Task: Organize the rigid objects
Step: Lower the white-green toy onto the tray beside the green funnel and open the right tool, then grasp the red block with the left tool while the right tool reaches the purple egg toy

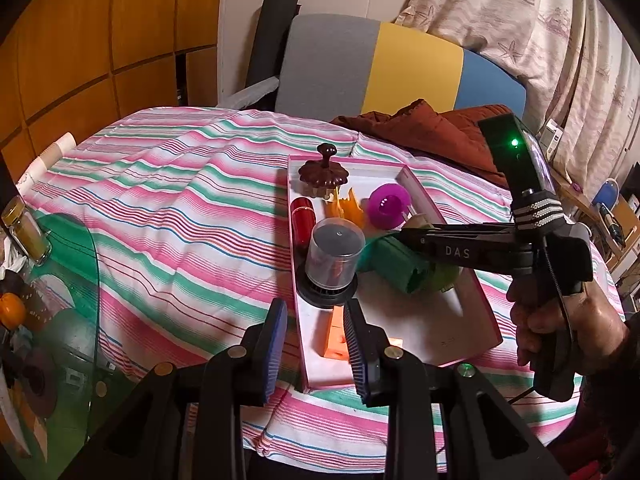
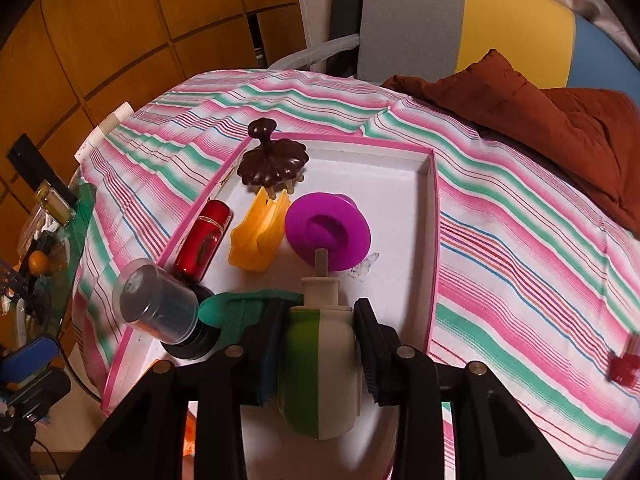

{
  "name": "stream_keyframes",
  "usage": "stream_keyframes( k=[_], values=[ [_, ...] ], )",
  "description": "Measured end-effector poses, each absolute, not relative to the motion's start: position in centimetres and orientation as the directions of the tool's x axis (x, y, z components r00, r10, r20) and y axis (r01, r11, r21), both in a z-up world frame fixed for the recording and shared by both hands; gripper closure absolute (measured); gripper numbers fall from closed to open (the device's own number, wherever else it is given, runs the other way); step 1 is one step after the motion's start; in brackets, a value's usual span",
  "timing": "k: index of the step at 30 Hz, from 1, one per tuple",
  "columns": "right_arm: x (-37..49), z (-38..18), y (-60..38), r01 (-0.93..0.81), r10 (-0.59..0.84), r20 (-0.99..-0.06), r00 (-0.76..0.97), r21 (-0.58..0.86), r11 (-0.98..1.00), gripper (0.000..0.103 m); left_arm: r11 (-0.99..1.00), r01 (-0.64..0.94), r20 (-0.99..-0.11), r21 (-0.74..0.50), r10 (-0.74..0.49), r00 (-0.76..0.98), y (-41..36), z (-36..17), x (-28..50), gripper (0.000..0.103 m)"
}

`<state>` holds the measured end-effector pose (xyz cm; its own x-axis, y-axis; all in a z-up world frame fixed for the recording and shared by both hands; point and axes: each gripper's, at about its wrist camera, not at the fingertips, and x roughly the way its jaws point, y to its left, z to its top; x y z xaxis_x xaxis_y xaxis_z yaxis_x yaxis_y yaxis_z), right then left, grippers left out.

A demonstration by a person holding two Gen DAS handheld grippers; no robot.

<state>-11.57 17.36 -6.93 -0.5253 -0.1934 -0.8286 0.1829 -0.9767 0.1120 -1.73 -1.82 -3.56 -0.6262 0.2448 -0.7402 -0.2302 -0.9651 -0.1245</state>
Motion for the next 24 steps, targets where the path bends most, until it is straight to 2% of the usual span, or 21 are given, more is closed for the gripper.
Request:
stream_keyframes(
  k=[5,9,12,15,24],
  values=[
    [-11.3,-6.6,17.7,0.173,-0.216,-0.818,-0.533,0.145,-0.974,0.066,-0.966,-0.228,-0.736,-0.121,0.241,-0.633,-1.9,-3.3,-1.5,0.074],
    [-10.8,-6.0,18.1,0.163,-0.237,-0.803,-0.547,0.175,-0.971,0.052,-0.966,-0.229,-0.73,-0.12,0.242,-0.639,-1.8,-3.1,-1.3,0.074],
    [-10.2,-5.3,18.5,0.158,-0.246,-0.787,-0.566,0.19,-0.969,0.05,-0.965,-0.233,-0.727,-0.122,0.246,-0.641,-1.7,-2.9,-1.1,0.073],
    [-9.6,-4.7,19.1,0.148,-0.248,-0.772,-0.585,0.199,-0.969,0.043,-0.964,-0.24,-0.723,-0.117,0.249,-0.645,-1.4,-2.6,-0.9,0.073],
    [-6.8,-3.2,23.5,0.069,-0.194,-0.741,-0.643,0.196,-0.978,0.039,-0.955,-0.274,-0.709,-0.115,0.272,-0.651,-0.3,-1.7,-0.7,0.073]
  ],
)
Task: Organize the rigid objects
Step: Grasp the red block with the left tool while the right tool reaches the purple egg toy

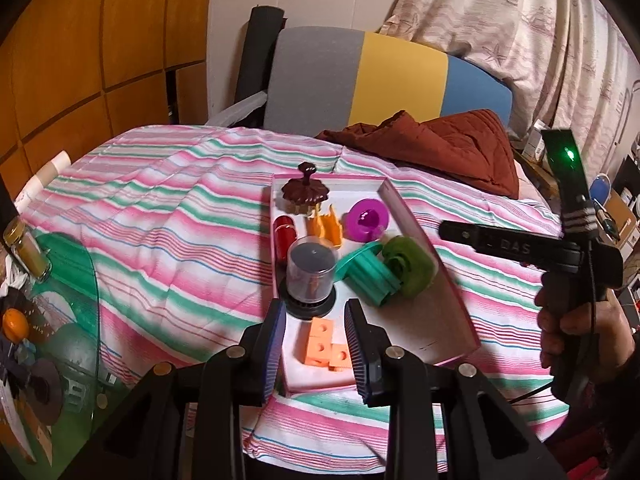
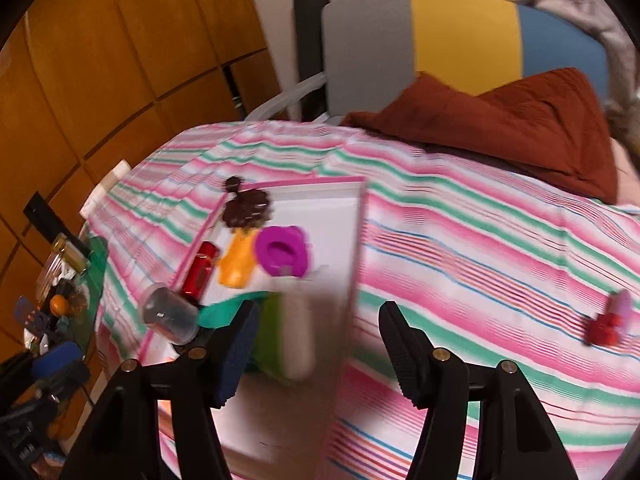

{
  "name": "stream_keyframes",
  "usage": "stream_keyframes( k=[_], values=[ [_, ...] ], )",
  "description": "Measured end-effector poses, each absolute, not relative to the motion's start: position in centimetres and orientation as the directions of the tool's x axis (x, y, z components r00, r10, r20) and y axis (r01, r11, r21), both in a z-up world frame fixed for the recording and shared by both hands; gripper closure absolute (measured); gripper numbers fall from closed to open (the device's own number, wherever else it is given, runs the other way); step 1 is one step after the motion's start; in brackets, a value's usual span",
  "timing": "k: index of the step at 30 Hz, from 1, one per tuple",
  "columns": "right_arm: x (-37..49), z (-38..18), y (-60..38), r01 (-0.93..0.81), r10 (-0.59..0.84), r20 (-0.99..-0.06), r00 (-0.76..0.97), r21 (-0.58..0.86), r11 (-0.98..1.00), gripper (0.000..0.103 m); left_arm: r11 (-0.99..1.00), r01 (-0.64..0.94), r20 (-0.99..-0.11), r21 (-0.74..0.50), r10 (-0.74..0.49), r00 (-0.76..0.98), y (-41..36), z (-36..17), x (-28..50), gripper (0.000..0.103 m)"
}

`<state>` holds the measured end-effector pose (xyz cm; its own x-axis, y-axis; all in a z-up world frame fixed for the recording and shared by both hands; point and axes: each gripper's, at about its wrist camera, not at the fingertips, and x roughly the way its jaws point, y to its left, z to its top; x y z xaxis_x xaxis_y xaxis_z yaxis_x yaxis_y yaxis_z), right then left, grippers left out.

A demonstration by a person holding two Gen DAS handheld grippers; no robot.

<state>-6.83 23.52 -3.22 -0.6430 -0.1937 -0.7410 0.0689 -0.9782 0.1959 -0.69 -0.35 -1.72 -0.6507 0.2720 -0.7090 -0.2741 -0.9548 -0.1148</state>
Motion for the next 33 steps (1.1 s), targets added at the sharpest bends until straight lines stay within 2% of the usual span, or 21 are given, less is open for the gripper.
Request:
stream_keyframes(
  k=[6,11,21,23,26,33],
  values=[
    [-4.3,-3.4,29.4,-0.042,-0.093,-0.756,-0.648,0.157,-0.987,0.039,-0.933,-0.341,-0.711,-0.115,0.317,-0.628,2.0,-1.4,-0.7,0.073],
    [-1.8,-3.4,36.7,-0.198,0.038,-0.77,-0.637,0.116,-0.973,0.039,-0.902,-0.406,-0.712,-0.144,0.38,-0.591,4.7,-1.1,-0.8,0.073],
    [4.3,-4.0,52.7,-0.639,0.337,-0.76,-0.556,0.131,-0.758,0.037,-0.791,-0.592,-0.721,-0.155,0.5,-0.48,13.6,-0.9,-1.1,0.073],
    [5.4,-4.7,54.9,-0.707,0.334,-0.776,-0.536,0.195,-0.68,0.037,-0.762,-0.63,-0.729,-0.151,0.516,-0.449,16.0,-1.4,-1.3,0.073],
    [6.4,-4.7,56.3,-0.719,0.304,-0.764,-0.569,0.282,-0.635,0.037,-0.714,-0.676,-0.74,-0.184,0.553,-0.383,19.7,-2.2,-1.8,0.073],
    [6.0,-4.9,56.1,-0.736,0.313,-0.773,-0.552,0.276,-0.618,0.033,-0.631,-0.75,-0.744,-0.197,0.595,-0.304,28.0,-3.0,-2.4,0.073]
  ],
)
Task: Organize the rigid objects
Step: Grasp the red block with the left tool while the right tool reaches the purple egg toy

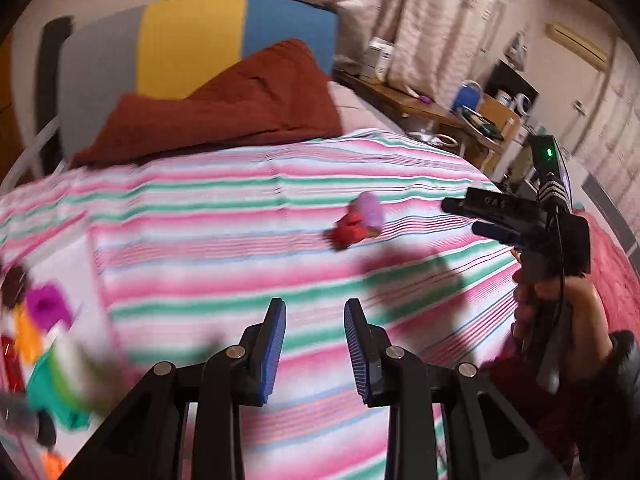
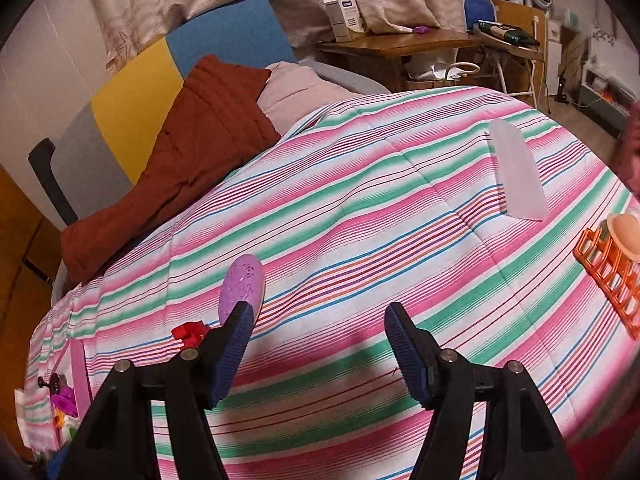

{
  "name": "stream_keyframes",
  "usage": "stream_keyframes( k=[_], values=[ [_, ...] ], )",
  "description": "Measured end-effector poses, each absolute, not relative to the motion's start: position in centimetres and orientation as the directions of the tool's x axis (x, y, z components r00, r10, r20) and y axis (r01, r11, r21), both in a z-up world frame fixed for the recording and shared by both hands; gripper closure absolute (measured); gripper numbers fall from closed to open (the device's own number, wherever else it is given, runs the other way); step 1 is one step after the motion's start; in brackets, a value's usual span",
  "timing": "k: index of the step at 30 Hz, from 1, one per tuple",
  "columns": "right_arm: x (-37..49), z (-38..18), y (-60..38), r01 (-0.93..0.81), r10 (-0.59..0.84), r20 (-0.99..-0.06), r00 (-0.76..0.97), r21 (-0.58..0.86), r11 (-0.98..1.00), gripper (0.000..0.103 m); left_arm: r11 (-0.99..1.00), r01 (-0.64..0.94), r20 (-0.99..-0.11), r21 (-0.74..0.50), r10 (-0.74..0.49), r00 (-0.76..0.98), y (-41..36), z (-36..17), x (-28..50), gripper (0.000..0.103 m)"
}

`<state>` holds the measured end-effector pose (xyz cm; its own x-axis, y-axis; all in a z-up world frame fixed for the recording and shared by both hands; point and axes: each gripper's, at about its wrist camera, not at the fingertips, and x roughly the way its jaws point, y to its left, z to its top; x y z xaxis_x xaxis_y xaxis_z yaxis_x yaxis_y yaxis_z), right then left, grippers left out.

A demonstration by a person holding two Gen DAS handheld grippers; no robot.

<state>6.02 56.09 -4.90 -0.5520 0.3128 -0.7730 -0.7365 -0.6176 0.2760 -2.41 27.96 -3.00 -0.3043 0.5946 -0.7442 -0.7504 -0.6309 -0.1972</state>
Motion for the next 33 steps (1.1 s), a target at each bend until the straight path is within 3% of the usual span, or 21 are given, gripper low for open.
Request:
stream_keyframes(
  k=[7,22,26,33],
  values=[
    [6.3,-5.3,56.1,-0.736,0.283,-0.779,-0.559,0.31,-0.602,0.033,-0.604,-0.765,-0.786,-0.221,0.575,-0.227,34.9,-5.4,-4.7,0.073],
    [6.4,-5.6,56.1,-0.725,0.241,-0.784,-0.572,0.346,-0.595,0.032,-0.627,-0.75,-0.82,-0.209,0.53,-0.215,41.6,-9.6,-7.9,0.068],
    [6.3,-5.8,56.1,-0.723,0.232,-0.79,-0.567,0.343,-0.6,0.032,-0.642,-0.723,-0.821,-0.255,0.538,-0.188,40.2,-11.0,-8.8,0.087],
    [5.4,-6.1,55.3,-0.701,0.215,-0.805,-0.553,0.31,-0.643,0.032,-0.646,-0.728,-0.81,-0.229,0.541,-0.225,35.0,-10.6,-6.6,0.089]
  ],
)
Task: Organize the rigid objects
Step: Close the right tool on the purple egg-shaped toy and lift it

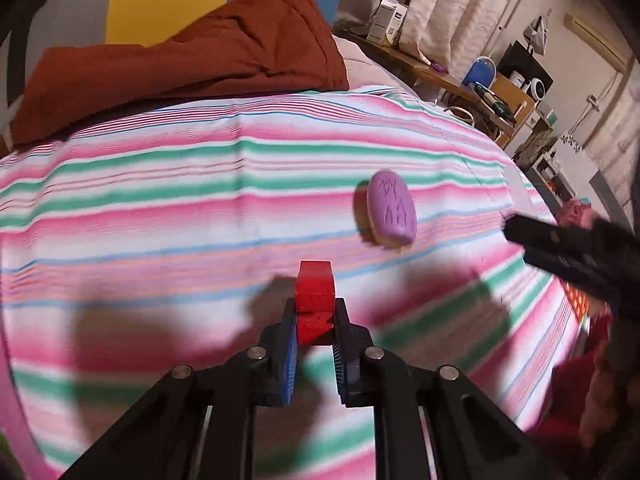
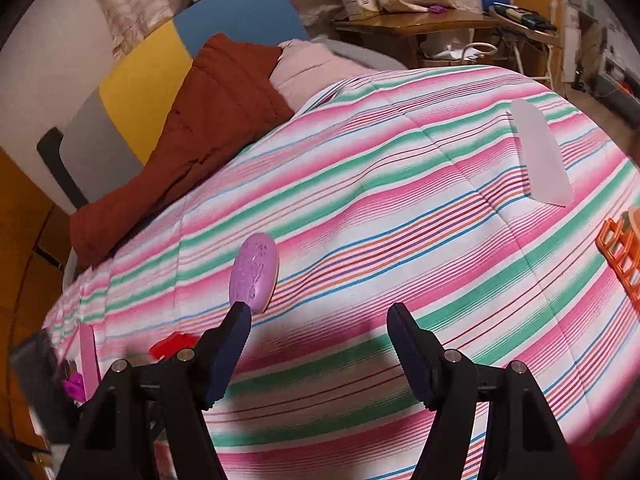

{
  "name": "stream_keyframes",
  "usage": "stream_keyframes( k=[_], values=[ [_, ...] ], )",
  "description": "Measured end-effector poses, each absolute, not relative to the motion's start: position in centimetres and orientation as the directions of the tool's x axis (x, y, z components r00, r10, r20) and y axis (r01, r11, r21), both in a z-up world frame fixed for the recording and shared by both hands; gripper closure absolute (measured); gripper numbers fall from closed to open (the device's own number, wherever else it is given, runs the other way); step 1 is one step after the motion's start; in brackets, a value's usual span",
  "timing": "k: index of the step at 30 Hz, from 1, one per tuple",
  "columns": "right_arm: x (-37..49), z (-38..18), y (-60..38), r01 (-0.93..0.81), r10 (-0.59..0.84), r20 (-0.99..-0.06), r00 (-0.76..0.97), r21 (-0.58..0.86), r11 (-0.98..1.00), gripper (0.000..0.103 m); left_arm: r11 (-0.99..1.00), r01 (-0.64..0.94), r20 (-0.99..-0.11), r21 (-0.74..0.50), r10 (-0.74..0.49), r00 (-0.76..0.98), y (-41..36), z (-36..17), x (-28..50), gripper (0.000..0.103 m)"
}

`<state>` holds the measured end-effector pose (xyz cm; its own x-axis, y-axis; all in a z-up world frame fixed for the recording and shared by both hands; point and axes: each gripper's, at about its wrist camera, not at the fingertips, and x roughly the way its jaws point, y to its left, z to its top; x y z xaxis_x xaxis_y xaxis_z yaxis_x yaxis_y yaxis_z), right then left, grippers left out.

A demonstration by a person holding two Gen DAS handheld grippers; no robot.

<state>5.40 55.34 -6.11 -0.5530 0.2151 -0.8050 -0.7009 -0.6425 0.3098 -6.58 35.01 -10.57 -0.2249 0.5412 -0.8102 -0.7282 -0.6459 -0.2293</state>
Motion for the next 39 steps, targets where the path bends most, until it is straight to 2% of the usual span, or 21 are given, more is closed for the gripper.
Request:
stream_keyframes(
  k=[10,16,22,29,30,31,33,39],
  values=[
    [2.9,-7.9,52.3,-0.616,0.121,-0.862,-0.493,0.247,-0.748,0.032,-0.649,-0.743,-0.79,-0.164,0.538,-0.295,28.7,-9.7,-2.1,0.089],
    [1.5,-8.7,52.3,-0.632,0.073,-0.885,-0.461,0.269,-0.726,0.032,-0.64,-0.755,-0.788,-0.143,0.535,-0.304,26.7,-9.8,-0.5,0.089],
    [-2.4,-9.0,53.9,-0.677,0.126,-0.888,-0.443,0.239,-0.696,0.028,-0.629,-0.764,-0.778,-0.141,0.548,-0.308,25.2,-9.4,0.8,0.089],
    [-6.2,-11.0,54.6,-0.693,0.221,-0.903,-0.37,0.11,-0.712,0.028,-0.632,-0.761,-0.759,-0.148,0.565,-0.322,23.5,-8.0,1.4,0.089],
    [-6.4,-11.0,54.5,-0.684,0.226,-0.904,-0.363,0.093,-0.724,0.037,-0.633,-0.76,-0.755,-0.146,0.568,-0.328,23.4,-7.8,1.4,0.089],
    [-6.6,-11.1,54.0,-0.662,0.246,-0.905,-0.347,0.051,-0.747,0.057,-0.636,-0.758,-0.75,-0.147,0.571,-0.334,23.2,-7.5,1.4,0.089],
    [-6.7,-10.8,52.8,-0.61,0.257,-0.905,-0.339,0.003,-0.792,0.058,-0.641,-0.752,-0.742,-0.152,0.577,-0.341,22.9,-7.0,1.3,0.089],
    [-5.4,-10.8,47.5,-0.392,0.122,-0.924,-0.363,0.032,-0.92,0.058,-0.663,-0.732,-0.723,-0.158,0.583,-0.371,22.0,-5.5,1.4,0.089]
  ],
)
